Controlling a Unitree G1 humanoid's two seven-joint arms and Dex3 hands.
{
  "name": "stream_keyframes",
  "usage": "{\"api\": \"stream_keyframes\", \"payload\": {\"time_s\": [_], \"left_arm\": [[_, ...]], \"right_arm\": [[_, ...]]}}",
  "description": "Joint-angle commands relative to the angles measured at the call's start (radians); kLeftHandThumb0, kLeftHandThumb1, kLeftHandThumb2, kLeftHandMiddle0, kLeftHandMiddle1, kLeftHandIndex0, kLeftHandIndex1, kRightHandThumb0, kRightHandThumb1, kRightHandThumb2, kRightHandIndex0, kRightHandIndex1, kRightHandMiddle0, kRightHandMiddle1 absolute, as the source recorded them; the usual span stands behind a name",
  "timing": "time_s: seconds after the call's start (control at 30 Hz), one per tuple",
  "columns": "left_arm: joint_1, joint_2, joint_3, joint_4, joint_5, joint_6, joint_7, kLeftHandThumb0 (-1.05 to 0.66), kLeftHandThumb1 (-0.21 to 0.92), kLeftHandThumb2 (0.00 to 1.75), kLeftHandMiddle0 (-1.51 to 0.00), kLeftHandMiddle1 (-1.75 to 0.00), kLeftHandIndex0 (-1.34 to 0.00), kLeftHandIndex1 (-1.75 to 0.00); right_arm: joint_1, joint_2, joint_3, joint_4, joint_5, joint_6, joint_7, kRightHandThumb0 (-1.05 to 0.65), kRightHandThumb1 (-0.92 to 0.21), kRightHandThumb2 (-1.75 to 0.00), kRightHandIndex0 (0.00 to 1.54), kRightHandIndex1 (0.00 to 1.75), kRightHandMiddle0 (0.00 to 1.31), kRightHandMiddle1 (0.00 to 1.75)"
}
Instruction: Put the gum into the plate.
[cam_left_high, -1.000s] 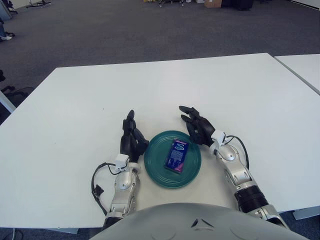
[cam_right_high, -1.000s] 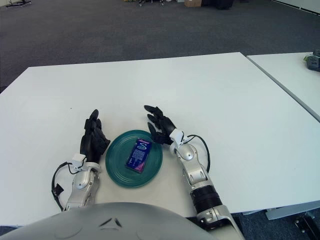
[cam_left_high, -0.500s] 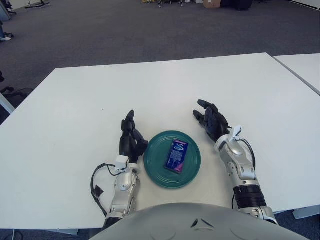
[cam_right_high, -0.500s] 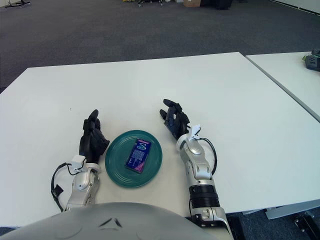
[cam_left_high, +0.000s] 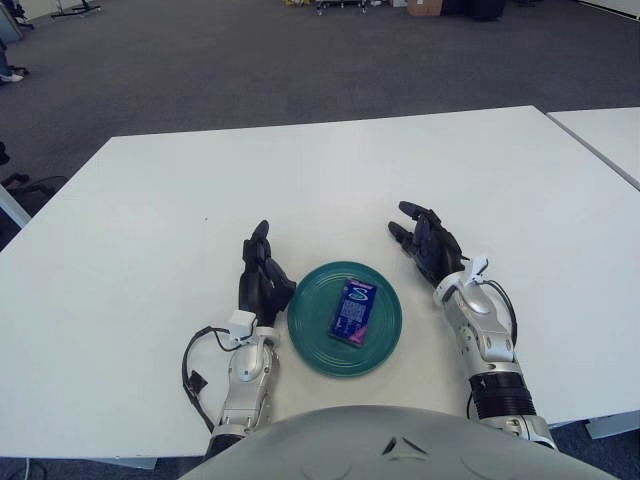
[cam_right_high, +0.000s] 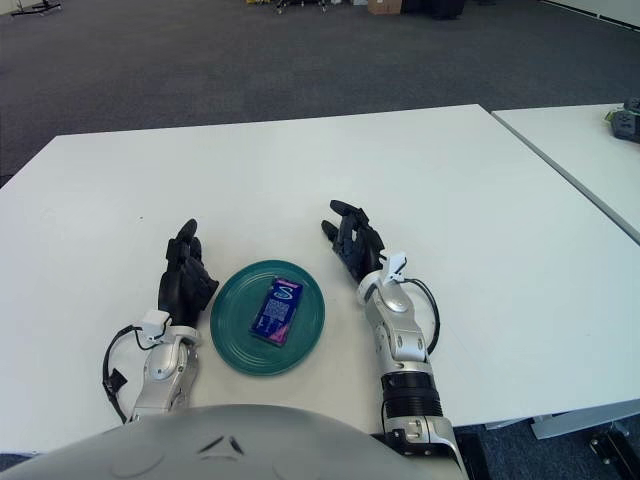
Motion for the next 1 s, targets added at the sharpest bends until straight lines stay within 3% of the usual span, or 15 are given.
{"api": "stream_keyframes", "payload": {"time_s": [0.0, 0.13, 0.23, 0.33, 0.63, 0.97], "left_arm": [[0.06, -0.041, 0.012, 0.057, -0.015, 0.021, -0.01, -0.95, 0.92, 1.08, -0.11, 0.0, 0.0, -0.49], [0.066, -0.038, 0.014, 0.055, -0.021, 0.024, -0.019, -0.95, 0.92, 1.08, -0.11, 0.0, 0.0, -0.49], [0.082, -0.036, 0.004, 0.044, -0.003, 0.038, -0.011, -0.95, 0.92, 1.08, -0.11, 0.0, 0.0, -0.5], [0.091, -0.036, -0.002, 0.038, 0.005, 0.041, -0.007, -0.96, 0.92, 1.07, -0.12, -0.01, 0.0, -0.51], [0.116, -0.037, -0.007, 0.026, 0.025, 0.046, 0.0, -0.96, 0.92, 1.06, -0.13, -0.01, 0.0, -0.51], [0.122, -0.03, 0.002, 0.057, 0.017, -0.001, -0.026, -0.97, 0.92, 1.06, -0.1, 0.0, 0.0, -0.44]], "right_arm": [[0.046, -0.009, -0.004, 0.011, -0.014, 0.004, 0.001, -0.89, -0.92, -0.85, 0.39, 0.01, 0.0, 0.8], [0.085, -0.018, 0.007, 0.013, -0.038, -0.032, 0.006, -0.88, -0.92, -0.85, 0.34, 0.01, 0.0, 0.71], [0.141, -0.022, 0.062, 0.084, -0.162, -0.134, -0.05, -0.87, -0.92, -0.87, 0.29, 0.0, 0.0, 0.62], [0.157, -0.018, 0.103, 0.127, -0.254, -0.183, -0.109, -0.86, -0.92, -0.88, 0.26, 0.0, 0.0, 0.57], [0.171, -0.031, 0.168, 0.114, -0.409, -0.156, -0.199, -0.87, -0.92, -0.94, 0.23, 0.0, 0.0, 0.43], [0.173, -0.016, 0.189, 0.143, -0.478, -0.148, -0.28, -0.85, -0.92, -0.96, 0.23, 0.0, 0.0, 0.39]]}}
